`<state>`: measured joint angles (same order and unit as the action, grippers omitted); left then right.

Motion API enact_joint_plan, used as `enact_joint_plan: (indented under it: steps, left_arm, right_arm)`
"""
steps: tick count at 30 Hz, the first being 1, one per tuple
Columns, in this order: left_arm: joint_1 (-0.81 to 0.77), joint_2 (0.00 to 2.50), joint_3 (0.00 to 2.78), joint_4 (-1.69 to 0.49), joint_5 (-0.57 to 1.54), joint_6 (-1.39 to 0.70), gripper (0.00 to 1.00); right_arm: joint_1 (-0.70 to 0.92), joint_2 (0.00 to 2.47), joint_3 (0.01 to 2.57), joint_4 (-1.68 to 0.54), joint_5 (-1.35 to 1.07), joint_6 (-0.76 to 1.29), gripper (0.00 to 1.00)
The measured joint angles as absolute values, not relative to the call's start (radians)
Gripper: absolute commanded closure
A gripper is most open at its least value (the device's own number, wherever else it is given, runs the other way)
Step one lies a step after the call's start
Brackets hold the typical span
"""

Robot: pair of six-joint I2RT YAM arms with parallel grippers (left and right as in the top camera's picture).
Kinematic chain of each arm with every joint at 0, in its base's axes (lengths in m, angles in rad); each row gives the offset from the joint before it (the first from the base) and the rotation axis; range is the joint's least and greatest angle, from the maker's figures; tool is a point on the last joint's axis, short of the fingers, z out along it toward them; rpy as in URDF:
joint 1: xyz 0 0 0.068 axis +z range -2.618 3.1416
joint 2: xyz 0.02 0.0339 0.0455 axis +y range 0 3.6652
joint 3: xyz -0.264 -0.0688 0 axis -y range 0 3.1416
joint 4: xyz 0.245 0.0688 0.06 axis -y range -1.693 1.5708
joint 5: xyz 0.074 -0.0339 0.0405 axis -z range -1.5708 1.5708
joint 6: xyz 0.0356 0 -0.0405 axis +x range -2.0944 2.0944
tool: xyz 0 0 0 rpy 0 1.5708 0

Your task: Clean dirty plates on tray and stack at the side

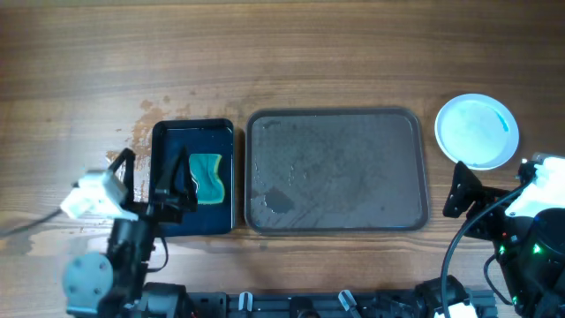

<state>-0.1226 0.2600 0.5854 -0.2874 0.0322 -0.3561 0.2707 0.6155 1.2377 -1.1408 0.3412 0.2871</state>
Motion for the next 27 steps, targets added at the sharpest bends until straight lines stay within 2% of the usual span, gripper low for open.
enact_joint_plan:
  steps: [4,8,14,21,24,27]
  left_arm:
    - [-0.123,0.044,0.312,-0.123,0.043,-0.358,0.0]
    - [-0.122,0.015,0.157,0.025,0.046,-0.402,0.0]
    - [-0.028,0.014,0.059,0.168,0.043,-0.454,0.0]
    - [-0.013,0.014,0.01,0.269,0.043,-0.471,0.0]
    - [-0.013,0.014,0.011,0.224,0.043,-0.474,0.0]
    - [-0.013,0.012,0.011,0.012,0.045,-0.474,0.0]
  right_arm:
    - [0.27,0.616,1.237,-1.142,0.341,0.287,0.0]
    - [0.271,0.616,1.237,-1.142,0.341,0.287,0.0]
    - [0.271,0.616,1.237,-1.142,0.341,0.287,0.0]
    - [0.271,0.616,1.237,-1.142,0.341,0.287,0.0]
    - [0.271,0.616,1.237,-1.142,0.341,0.287,0.0]
    - [0.271,0.616,1.237,-1.141,0.341,0.287,0.0]
